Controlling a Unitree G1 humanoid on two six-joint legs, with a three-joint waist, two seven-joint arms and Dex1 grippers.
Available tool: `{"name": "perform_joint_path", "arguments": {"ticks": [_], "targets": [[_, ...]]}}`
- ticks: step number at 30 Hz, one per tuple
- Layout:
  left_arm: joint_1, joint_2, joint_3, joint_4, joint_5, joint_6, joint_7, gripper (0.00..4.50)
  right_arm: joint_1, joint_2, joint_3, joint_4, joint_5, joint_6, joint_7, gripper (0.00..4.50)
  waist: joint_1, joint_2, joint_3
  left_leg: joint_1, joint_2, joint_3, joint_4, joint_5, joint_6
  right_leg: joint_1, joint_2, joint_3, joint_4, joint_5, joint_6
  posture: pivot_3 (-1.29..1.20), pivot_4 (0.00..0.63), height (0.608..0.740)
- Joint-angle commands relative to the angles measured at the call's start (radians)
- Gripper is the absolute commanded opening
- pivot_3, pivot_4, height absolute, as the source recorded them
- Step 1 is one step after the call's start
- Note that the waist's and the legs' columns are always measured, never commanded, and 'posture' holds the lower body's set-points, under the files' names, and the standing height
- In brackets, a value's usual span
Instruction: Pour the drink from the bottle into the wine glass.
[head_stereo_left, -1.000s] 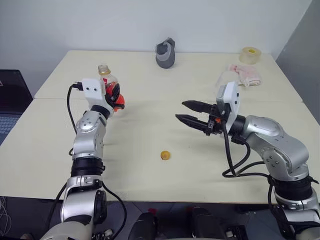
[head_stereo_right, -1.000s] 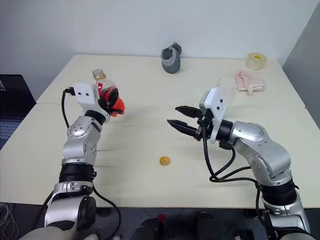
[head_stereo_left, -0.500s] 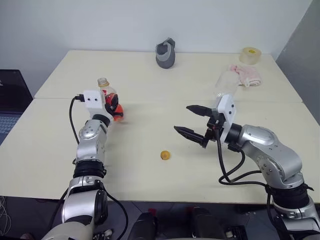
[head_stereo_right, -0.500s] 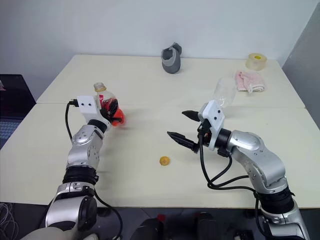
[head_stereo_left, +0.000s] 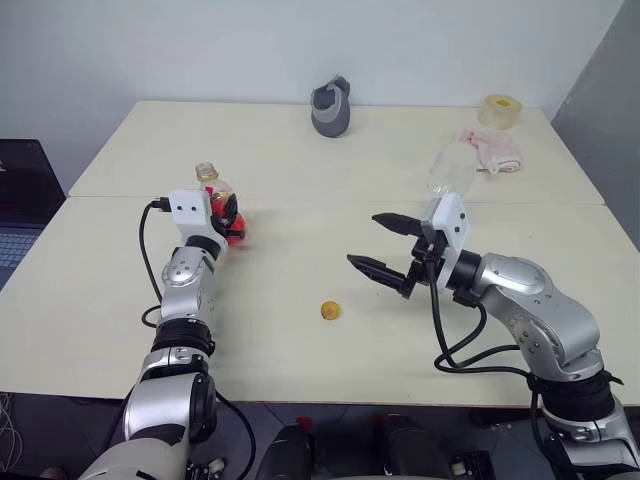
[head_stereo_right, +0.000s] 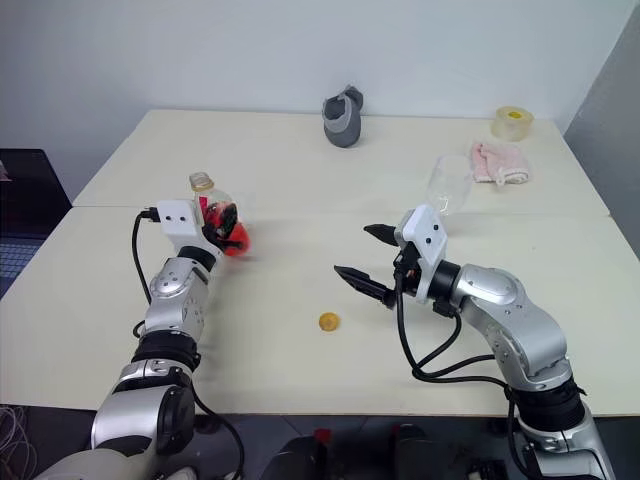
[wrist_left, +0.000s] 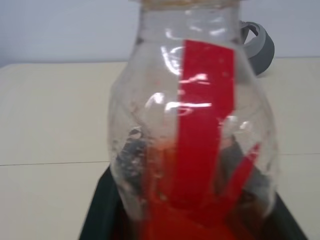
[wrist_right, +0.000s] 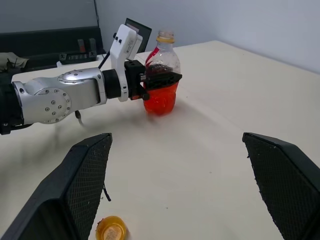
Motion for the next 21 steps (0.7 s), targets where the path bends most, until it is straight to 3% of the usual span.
{"name": "perform_joint_path", "arguments": {"ticks": [1,5,21], "targets": [[0.006,0.014,0.008,-0.031,-0.002,-0.025,-0.004,3.25,-0.024,0.004,-0.007,-0.020,-0.004,-0.025,0.001,4.50,0.000,0.000,0.000,0.000,0.000,0.000,0.000,0.000,0.000,0.000,0.000,0.000,0.000,0.000,0.000,0.00,0.150,0.740],[0.021,0.013,0.009,-0.053,-0.002,-0.020,0.004,4.45,-0.028,0.004,-0.006,-0.017,-0.005,-0.028,0.004,4.50,0.000,0.000,0.000,0.000,0.000,0.000,0.000,0.000,0.000,0.000,0.000,0.000,0.000,0.000,0.000,0.00,0.150,0.740],[0.243,-0.038,0.024,-0.497,-0.052,0.202,0.108,4.45,-0.025,0.000,-0.010,-0.007,0.001,-0.032,0.011,4.50,0.000,0.000,0.000,0.000,0.001,0.000,0.000,0.000,0.000,0.000,0.000,0.001,0.001,0.000,0.000,0.00,0.150,0.740]]}}
